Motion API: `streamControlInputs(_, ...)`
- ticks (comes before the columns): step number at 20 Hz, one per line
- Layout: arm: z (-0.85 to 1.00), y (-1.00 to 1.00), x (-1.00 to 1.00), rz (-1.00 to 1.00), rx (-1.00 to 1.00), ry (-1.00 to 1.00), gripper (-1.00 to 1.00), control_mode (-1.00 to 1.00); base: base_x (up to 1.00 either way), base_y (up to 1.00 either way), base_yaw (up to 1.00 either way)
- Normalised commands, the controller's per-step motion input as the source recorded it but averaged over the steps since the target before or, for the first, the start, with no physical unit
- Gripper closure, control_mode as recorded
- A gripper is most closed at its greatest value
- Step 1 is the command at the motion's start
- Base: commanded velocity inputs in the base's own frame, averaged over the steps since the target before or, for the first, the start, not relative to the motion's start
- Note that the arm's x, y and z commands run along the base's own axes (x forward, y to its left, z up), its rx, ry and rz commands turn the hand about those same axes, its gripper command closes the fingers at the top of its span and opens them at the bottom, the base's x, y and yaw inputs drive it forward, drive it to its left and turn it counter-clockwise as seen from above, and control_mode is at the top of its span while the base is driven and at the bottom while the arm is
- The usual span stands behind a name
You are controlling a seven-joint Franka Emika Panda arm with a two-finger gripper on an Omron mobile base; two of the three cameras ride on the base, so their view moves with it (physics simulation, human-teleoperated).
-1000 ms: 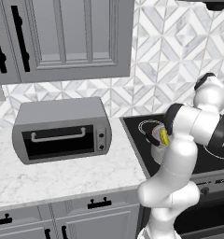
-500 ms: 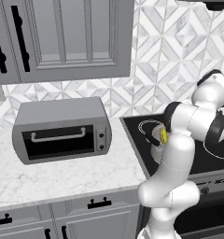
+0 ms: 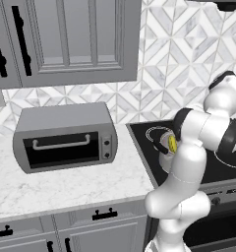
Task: Put the sweet potato and cucumber in the pot. Retrieve the spatula and lightly stir the vegetables in the pot.
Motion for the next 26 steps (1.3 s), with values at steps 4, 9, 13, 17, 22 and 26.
streamControlInputs(4,0.0,0.22,-0.03,0.05,0.03,0.0,1.0,-1.0,0.0,0.0,0.0)
streamControlInputs(9,-0.03,0.07,0.08,0.06,0.0,-0.09,1.0,-1.0,0.0,0.0,0.0)
streamControlInputs(13,-0.2,0.0,0.01,0.05,-0.01,-0.14,1.0,-1.0,0.0,0.0,0.0)
streamControlInputs(17,-0.31,0.0,0.0,0.05,0.0,-0.15,1.0,-1.0,0.0,0.0,0.0)
streamControlInputs(22,-0.3,0.0,0.07,0.04,-0.01,-0.19,1.0,-1.0,0.0,0.0,0.0)
streamControlInputs(26,-0.03,0.0,0.0,0.0,-0.06,-0.24,1.0,-1.0,0.0,0.0,0.0)
